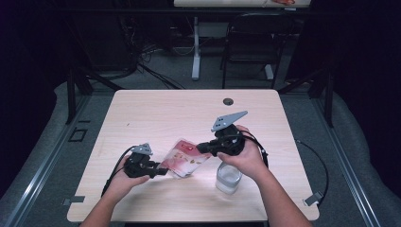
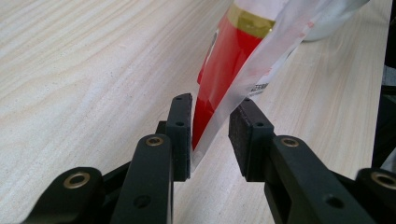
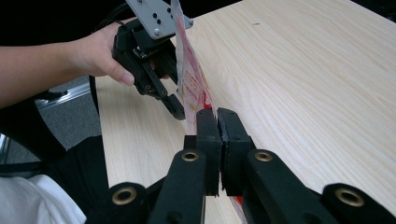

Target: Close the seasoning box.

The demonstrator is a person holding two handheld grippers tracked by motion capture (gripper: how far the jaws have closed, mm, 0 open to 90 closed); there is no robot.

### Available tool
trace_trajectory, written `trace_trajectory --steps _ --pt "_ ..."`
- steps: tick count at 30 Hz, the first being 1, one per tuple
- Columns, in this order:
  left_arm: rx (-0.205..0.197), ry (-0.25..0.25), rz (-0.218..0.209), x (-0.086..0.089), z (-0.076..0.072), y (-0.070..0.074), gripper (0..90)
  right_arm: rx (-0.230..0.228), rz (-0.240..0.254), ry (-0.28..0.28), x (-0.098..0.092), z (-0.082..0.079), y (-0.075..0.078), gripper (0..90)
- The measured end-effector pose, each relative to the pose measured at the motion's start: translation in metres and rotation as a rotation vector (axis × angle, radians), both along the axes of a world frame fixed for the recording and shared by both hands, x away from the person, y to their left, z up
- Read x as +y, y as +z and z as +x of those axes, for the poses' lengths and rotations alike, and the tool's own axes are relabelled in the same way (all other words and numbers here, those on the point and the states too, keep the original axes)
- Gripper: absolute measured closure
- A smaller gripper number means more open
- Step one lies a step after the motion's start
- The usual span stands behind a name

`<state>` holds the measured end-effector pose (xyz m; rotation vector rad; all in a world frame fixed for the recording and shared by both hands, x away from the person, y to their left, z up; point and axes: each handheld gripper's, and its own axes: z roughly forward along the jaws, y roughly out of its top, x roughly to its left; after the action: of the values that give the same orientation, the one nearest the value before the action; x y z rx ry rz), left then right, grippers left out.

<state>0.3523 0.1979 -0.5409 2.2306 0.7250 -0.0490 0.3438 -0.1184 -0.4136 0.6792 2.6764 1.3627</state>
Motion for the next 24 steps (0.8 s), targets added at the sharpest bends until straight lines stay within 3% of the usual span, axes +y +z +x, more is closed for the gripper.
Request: trace_trajectory --steps 3,13,24 --pt "0.006 -0.011 -0.007 0.002 0.0 0.001 66.1 0.001 -0.003 0.009 0.001 0.0 0.0 87.8" --pt "-0.003 -0.013 0.014 0.002 -0.002 0.002 65.7 0.002 -0.007 0.024 0.003 -0.001 0.001 86.8" --pt "-0.015 0.011 -0.031 0.012 -0.002 0.006 63.6 0.003 0.003 0.037 0.009 -0.002 0.001 85.6"
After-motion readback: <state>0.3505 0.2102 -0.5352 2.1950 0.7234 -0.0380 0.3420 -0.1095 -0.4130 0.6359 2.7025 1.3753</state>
